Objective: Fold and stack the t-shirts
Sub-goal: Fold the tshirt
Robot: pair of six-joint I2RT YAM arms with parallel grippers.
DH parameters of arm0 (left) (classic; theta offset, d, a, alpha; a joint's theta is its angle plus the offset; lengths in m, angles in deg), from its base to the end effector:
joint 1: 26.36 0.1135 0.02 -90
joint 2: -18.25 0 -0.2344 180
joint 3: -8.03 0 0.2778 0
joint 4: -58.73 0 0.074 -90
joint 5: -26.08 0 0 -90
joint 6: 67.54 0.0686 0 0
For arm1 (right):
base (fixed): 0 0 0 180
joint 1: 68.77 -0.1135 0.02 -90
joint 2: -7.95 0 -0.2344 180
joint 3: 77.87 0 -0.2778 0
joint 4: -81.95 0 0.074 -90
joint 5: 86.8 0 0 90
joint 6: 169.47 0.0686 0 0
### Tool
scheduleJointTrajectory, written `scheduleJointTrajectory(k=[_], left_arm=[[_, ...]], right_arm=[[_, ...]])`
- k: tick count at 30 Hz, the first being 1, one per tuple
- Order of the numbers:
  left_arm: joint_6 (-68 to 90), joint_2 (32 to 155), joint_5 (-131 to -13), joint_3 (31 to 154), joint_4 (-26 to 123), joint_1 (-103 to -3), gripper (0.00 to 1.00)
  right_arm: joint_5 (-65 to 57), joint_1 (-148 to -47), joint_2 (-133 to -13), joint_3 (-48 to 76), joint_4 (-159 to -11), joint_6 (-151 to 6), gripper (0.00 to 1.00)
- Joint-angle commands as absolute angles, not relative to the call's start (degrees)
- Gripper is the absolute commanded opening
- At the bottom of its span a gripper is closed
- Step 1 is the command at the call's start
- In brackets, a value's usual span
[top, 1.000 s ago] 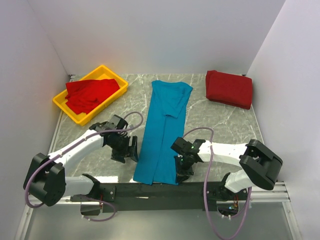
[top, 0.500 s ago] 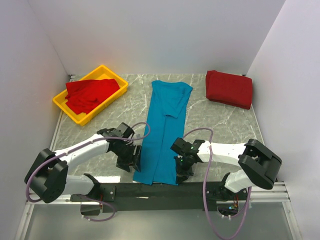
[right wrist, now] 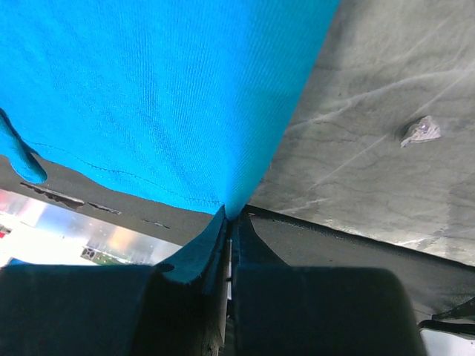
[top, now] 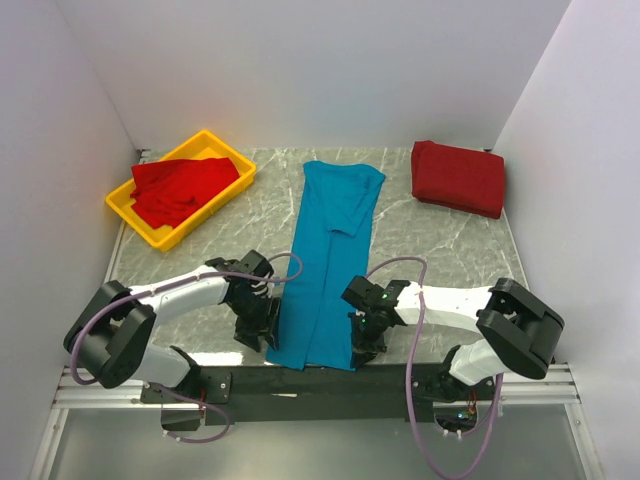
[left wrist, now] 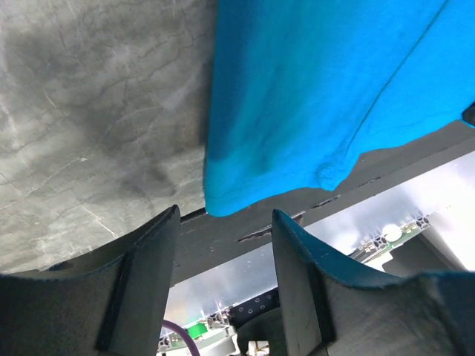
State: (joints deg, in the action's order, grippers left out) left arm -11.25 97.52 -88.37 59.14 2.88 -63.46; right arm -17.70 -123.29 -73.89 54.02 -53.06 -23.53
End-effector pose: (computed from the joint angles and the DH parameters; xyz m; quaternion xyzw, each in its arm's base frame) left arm 0.1707 -0.1647 0.0770 -0.0399 -0.9752 0.2019 0.0809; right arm 0.1221 0.2135 0.0559 0.0057 -0.9788 -0.1823 0.0932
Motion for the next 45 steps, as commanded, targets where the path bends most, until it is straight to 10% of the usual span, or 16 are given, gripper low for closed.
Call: scheduleJointTrajectory(k=[1,37,45], left_arm=[[-12.0,97.4,-87.7,59.2,3.5,-64.2,0.58],[-22.1,97.4,-80.4,56.1,7.6,-70.1,0.44],[-20.9,99.9,-81.3,56.8,8.0,-71.7,0.05]], right_arm=[[-18.2,-124.2,-73.7,55.3,-53.1,-23.5,0.0],[-19.8,-124.2,-72.8,55.7,-52.3,-26.4,0.0],[-19.6,-124.2,-70.9,56.5,-53.0,-24.0,0.0]])
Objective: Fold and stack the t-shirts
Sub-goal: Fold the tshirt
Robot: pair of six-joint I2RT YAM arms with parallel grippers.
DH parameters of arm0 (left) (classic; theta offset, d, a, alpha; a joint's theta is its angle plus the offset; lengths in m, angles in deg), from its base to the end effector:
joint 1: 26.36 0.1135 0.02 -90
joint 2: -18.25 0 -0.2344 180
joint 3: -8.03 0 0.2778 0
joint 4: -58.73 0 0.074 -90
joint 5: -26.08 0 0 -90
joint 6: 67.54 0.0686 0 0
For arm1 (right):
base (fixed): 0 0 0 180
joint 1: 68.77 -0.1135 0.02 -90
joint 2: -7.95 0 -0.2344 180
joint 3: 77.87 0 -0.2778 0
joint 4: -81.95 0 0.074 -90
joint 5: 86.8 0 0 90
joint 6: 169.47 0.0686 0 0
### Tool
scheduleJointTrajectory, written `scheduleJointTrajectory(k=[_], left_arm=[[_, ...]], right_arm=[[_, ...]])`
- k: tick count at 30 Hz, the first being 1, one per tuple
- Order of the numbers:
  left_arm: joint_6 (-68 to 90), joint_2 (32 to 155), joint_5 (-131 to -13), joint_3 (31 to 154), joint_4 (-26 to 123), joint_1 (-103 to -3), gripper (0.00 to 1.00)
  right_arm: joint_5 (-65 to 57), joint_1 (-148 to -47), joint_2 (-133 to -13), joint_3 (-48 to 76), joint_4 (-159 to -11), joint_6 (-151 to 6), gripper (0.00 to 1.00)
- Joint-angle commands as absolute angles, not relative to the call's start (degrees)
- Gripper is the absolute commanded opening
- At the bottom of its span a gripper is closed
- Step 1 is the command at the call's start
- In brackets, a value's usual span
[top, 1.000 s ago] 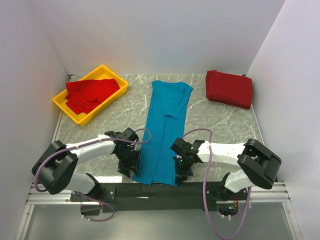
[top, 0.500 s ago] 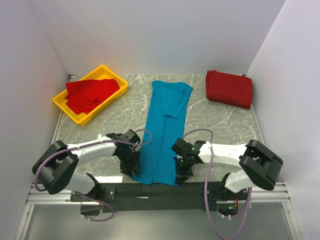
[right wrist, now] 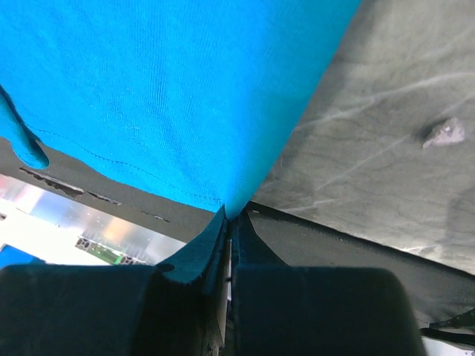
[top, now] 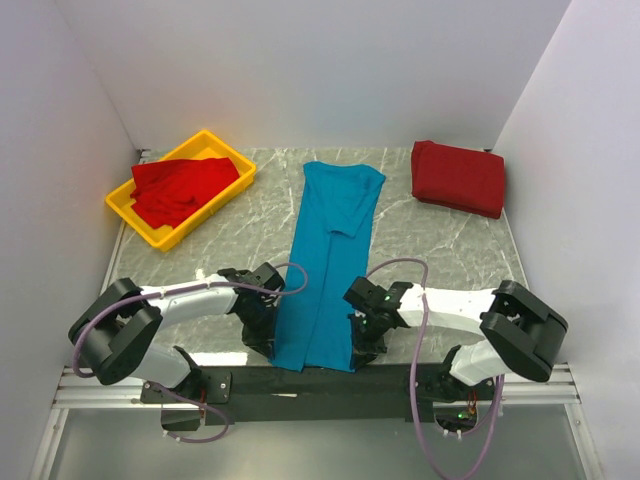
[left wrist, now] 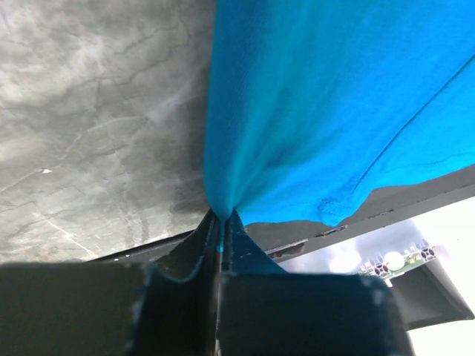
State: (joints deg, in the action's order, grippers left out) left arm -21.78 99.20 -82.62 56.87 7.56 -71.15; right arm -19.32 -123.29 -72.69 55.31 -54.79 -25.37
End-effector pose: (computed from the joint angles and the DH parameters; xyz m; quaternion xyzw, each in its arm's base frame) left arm 0.1511 -0.1810 0.0593 -0.0142 -0.9850 0.1562 0.0725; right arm 0.1199 0.2134 0.0563 0.0255 -0.9744 -0.2028 0.0932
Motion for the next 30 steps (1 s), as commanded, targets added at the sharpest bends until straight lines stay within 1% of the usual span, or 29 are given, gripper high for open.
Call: scheduleJointTrajectory(k=[1,5,11,18,25,30], left_arm=[[-20.8,99.8,-81.5,56.9,8.0,-71.7,0.01],[-20.0,98.9,-82.5,57.8,7.4,-71.8,0.0],[-17.4,100.0,-78.7,66.3,3.1,-71.8,0.0],[-15.7,102.6,-75.6,71.4,2.5,-71.0,0.0],[-13.5,104.6,-74.6,76.2,1.8,-66.9,0.0],[-11.6,108.2,-74.6,81.1,1.9,-63.1,0.0]], right_arm=[[-19.6,-124.2,-70.6,56.5,-52.9,-23.7,0.0],[-19.0,-124.2,-69.5,56.1,-51.7,-23.2,0.0],[-18.2,-124.2,-69.3,53.5,-49.5,-23.7,0.0],[-11.7,-123.7,-70.5,46.9,-42.5,-26.3,0.0],[-7.5,-118.8,-71.4,42.6,-39.1,-30.3,0.0],[-6.4,-112.2,-73.4,40.4,-38.9,-33.9,0.0]])
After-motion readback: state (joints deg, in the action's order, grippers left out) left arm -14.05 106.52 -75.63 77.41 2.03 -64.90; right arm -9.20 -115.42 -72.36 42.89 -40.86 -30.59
